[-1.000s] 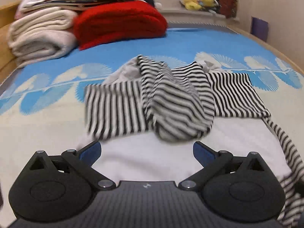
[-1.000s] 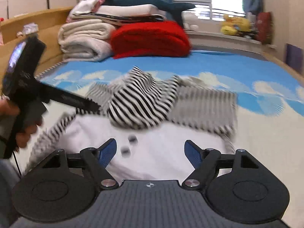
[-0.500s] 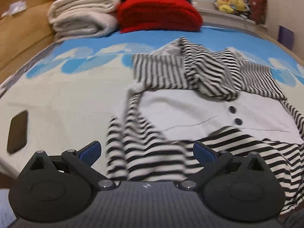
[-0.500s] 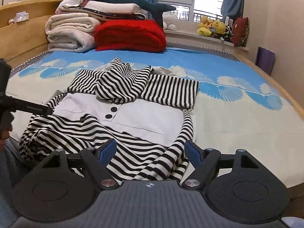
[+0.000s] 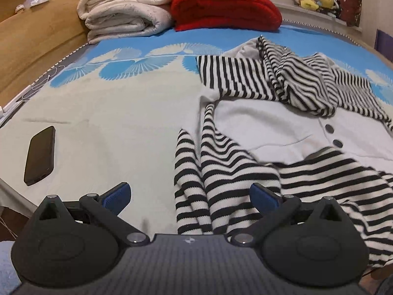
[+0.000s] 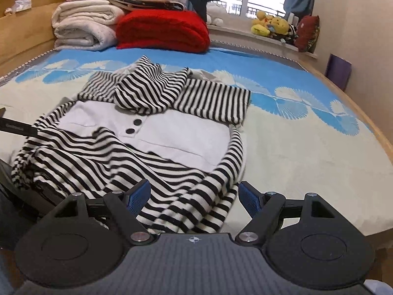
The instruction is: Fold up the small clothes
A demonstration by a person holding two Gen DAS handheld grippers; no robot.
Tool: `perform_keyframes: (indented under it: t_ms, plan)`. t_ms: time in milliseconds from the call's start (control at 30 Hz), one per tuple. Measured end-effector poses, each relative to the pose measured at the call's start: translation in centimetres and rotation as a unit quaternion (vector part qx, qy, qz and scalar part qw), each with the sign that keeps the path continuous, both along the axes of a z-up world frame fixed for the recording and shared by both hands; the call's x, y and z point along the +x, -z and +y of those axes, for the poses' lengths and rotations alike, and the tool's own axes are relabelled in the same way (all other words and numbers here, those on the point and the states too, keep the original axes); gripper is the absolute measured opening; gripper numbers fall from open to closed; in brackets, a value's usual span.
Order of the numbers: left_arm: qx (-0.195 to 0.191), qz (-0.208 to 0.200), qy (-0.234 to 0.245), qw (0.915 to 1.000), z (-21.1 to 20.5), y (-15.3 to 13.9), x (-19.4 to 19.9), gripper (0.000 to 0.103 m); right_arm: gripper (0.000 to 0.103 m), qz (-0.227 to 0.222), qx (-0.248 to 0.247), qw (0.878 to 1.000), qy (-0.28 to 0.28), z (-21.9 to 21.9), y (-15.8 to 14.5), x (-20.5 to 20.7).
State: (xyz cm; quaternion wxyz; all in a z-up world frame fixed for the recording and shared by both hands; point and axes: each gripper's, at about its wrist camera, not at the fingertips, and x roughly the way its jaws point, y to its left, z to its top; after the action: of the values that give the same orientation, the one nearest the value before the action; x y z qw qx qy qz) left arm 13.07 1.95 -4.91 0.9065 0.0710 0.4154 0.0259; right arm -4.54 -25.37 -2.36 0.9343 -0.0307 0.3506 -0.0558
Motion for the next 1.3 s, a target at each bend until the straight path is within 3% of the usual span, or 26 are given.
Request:
perform_keyframes:
  t_ms: [367, 667, 967, 1167, 1300]
  plan:
    - [-0.007, 0.034, 0.0, 0.9994, 1.0, 1.5, 0.7, 0.103, 0.085, 0.011, 0.007, 0.999, 0.05, -3.0, 0.8, 0.8]
    - [-0.008, 0.061, 0.03, 0.9976, -0.1, 2.6, 0.7, 0.103, 0.085, 0.041, 0.02, 0.995, 0.084, -4.8, 3.2, 1.3]
    - [-0.015, 0.077, 0.042, 0.996, 0.1, 3.8, 0.9, 0.103, 0.09, 0.071, 0.009, 0.995, 0.064, -5.8, 4.8, 2.8]
    - [-0.044, 0.087, 0.034, 0.9946, 0.9, 4.0, 1.2, 0.103, 0.09, 0.12, 0.054, 0.989, 0.063, -6.0, 8.2, 3.9]
    - [-0.055, 0.091, 0.032, 0.9939, 1.0, 4.1, 1.4, 0.103, 0.09, 0.127, 0.09, 0.985, 0.069, -6.3, 9.5, 3.7]
